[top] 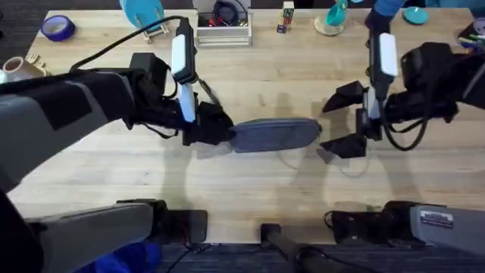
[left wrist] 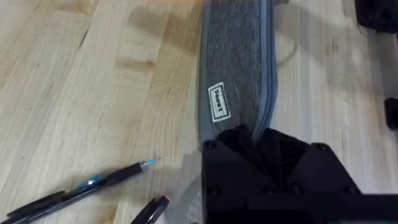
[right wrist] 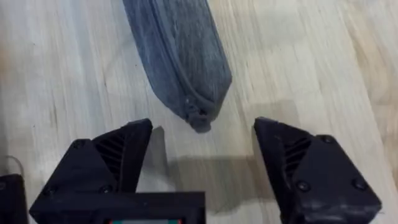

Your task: Unzip the bag, pick up the pens from the table one at a time and place them inside, then zip the bag closed.

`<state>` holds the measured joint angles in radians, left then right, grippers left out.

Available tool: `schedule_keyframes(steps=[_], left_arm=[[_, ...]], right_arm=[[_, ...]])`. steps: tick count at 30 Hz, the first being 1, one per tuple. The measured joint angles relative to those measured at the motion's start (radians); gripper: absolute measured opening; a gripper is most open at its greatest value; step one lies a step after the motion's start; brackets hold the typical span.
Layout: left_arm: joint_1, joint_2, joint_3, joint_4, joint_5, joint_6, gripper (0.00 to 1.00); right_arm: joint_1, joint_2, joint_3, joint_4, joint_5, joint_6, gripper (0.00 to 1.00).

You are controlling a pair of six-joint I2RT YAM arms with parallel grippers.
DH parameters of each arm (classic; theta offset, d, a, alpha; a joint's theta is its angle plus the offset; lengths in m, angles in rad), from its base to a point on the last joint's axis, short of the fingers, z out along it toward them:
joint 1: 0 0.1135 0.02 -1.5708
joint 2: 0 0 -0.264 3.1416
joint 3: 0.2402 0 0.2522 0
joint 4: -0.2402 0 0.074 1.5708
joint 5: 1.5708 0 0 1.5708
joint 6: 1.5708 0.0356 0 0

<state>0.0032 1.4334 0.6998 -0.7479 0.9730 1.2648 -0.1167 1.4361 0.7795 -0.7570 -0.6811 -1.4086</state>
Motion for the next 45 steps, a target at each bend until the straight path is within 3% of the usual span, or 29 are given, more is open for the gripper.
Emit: schedule_keyframes(steps=[8, 43, 44, 45], left_arm=[[0.0, 0.0, 0.0, 0.0, 0.0, 0.0, 0.042], [0.0, 0.0, 0.0, 0.0, 0.0, 0.0, 0.042], [0.0, 0.0, 0.0, 0.0, 0.0, 0.0, 0.042], [0.0, 0.0, 0.0, 0.0, 0.0, 0.0, 0.042]], right_arm=[[0.076, 0.042, -0.001, 0.051, 0.046, 0.023, 0.997], [0.077, 0.043, -0.002, 0.054, 0.055, 0.033, 0.997], [0.077, 0.043, -0.002, 0.054, 0.055, 0.033, 0.985], [0.077, 0.044, -0.002, 0.055, 0.054, 0.032, 0.873]])
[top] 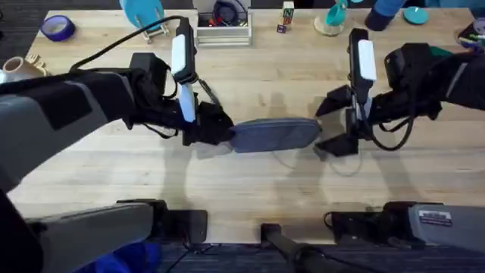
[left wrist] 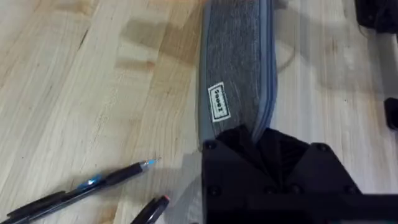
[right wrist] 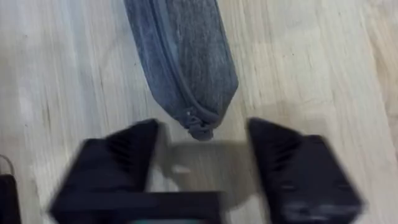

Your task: Unzip the bag, pick up the pens from the table one at a time and place them inside, then zip the bag closed.

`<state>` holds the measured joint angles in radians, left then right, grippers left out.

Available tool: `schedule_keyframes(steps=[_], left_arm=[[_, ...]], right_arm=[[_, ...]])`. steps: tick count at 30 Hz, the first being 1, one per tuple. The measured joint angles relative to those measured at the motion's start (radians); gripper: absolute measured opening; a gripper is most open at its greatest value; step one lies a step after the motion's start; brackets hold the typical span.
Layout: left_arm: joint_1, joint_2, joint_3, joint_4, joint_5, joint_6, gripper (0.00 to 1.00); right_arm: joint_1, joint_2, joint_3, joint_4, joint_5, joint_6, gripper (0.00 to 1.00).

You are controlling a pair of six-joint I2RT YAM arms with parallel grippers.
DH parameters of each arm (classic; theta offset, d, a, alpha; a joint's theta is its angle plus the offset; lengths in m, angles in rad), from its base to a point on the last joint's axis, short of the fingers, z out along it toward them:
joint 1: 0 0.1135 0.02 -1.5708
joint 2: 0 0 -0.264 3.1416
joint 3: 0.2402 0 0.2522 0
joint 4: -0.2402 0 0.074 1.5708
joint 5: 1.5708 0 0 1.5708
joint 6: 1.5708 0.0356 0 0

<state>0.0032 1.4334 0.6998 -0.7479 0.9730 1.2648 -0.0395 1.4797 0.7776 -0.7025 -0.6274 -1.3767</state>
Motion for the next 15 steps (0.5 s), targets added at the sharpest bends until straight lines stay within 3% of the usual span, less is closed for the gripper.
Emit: schedule_keyframes(steps=[5, 6, 15], left_arm=[[0.0, 0.0, 0.0, 0.0, 0.0, 0.0, 0.042], [0.0, 0.0, 0.0, 0.0, 0.0, 0.0, 0.042], [0.0, 0.0, 0.0, 0.0, 0.0, 0.0, 0.042]], right_arm=[[0.0, 0.0, -0.002, -0.01, -0.003, 0.001, 0.148], [0.001, 0.0, -0.003, -0.012, -0.004, 0.007, 0.07], [0.001, 0.0, -0.005, -0.011, -0.005, 0.008, 0.036]])
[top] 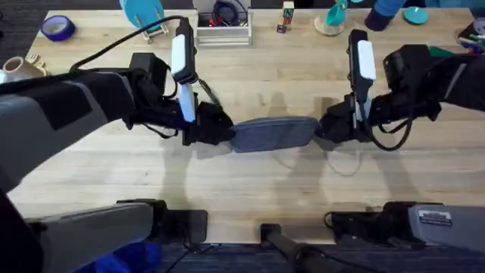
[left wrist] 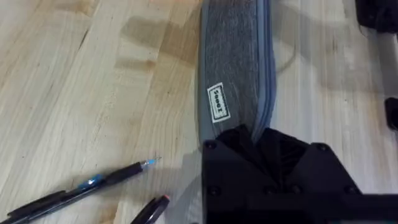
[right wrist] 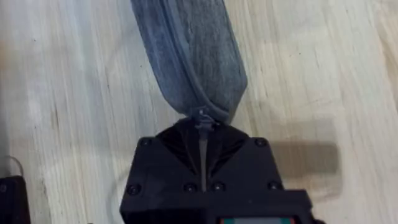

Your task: Unzip the bag, pick up the pens from the table one at a time and place them inside, then zip the bag closed.

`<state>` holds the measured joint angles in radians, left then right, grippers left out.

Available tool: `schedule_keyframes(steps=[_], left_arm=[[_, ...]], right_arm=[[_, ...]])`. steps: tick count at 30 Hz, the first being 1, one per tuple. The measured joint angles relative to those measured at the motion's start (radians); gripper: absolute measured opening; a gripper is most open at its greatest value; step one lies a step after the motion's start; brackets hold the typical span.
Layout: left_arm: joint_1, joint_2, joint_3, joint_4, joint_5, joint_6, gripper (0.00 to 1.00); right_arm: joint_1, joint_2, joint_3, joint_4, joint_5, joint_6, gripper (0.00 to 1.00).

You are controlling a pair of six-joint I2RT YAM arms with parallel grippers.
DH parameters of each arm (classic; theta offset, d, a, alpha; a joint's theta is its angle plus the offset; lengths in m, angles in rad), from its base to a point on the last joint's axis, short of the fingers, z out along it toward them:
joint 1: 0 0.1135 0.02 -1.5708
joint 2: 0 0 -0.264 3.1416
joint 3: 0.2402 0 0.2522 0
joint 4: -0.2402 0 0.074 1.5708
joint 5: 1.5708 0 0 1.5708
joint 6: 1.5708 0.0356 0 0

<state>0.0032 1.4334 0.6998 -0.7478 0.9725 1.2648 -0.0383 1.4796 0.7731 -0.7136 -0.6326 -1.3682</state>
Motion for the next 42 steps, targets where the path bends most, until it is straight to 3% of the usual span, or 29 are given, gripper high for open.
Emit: schedule_keyframes(steps=[32, 42], left_arm=[[0.0, 0.0, 0.0, 0.0, 0.0, 0.0, 0.042], [0.0, 0.0, 0.0, 0.0, 0.0, 0.0, 0.042]], right_arm=[[-0.05, -0.001, 0.0, -0.017, -0.005, 0.0, 0.035], [-0.051, -0.136, 0.0, -0.018, -0.004, 0.008, 0.034]])
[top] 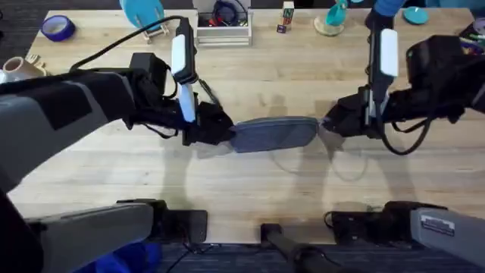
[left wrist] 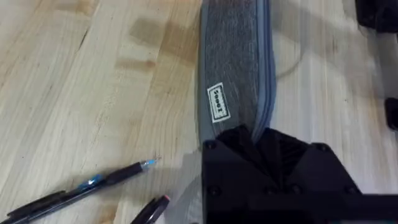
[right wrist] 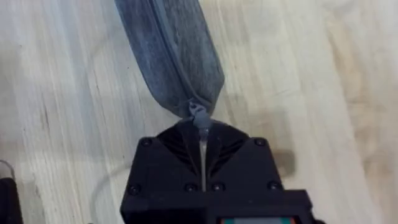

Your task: Unzip the bag, pick up the pens from the table one at a time and place them inside, then zip the bag closed.

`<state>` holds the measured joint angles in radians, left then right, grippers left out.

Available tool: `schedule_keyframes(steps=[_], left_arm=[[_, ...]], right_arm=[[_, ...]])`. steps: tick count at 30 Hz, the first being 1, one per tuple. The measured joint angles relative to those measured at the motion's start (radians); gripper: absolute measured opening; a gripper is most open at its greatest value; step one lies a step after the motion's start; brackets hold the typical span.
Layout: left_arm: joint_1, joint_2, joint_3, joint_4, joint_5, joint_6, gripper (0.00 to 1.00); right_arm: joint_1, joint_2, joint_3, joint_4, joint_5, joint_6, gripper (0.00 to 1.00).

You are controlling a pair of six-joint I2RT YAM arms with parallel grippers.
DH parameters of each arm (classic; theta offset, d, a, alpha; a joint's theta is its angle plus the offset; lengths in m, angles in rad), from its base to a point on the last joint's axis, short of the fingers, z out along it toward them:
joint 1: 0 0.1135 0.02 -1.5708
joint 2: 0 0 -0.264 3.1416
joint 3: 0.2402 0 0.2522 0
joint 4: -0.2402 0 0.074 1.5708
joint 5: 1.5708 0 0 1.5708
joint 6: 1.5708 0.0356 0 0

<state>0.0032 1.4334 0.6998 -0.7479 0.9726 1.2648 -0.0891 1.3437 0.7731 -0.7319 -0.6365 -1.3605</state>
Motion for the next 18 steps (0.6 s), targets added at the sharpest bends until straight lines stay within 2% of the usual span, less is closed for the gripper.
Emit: schedule_keyframes(steps=[5, 18], left_arm=[[0.0, 0.0, 0.0, 0.0, 0.0, 0.0, 0.042], [0.0, 0.0, 0.0, 0.0, 0.0, 0.0, 0.042]], right_arm=[[0.0, -0.048, 0.0, -0.003, -0.018, 0.0, 0.034], [0.0, -0.05, 0.0, 0.002, -0.126, 0.0, 0.034]])
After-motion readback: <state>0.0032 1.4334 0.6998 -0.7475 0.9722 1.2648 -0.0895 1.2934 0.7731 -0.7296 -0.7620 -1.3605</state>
